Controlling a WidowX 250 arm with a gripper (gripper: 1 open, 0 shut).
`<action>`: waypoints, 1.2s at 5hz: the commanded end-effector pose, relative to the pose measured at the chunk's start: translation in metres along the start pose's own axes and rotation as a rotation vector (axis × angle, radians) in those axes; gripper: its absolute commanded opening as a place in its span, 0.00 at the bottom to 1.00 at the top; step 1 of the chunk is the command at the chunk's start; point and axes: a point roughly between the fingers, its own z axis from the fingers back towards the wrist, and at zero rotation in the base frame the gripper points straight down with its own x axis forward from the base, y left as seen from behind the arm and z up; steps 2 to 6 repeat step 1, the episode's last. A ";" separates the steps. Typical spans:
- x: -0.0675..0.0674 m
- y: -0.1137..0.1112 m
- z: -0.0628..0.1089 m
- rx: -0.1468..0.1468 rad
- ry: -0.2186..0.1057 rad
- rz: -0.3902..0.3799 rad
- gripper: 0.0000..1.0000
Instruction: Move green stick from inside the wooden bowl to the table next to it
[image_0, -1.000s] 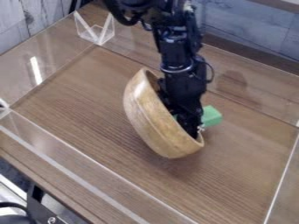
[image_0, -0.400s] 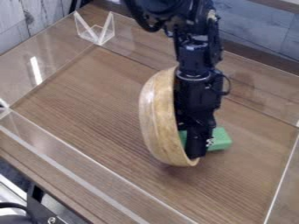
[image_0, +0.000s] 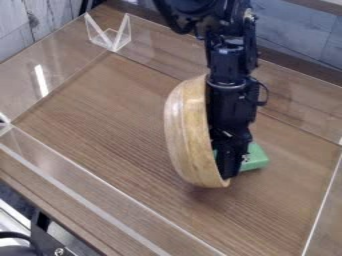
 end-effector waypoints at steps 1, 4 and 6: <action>0.003 -0.006 -0.020 -0.026 0.068 -0.022 0.00; 0.003 -0.006 -0.020 -0.026 0.068 -0.022 0.00; 0.003 -0.006 -0.020 -0.026 0.068 -0.022 0.00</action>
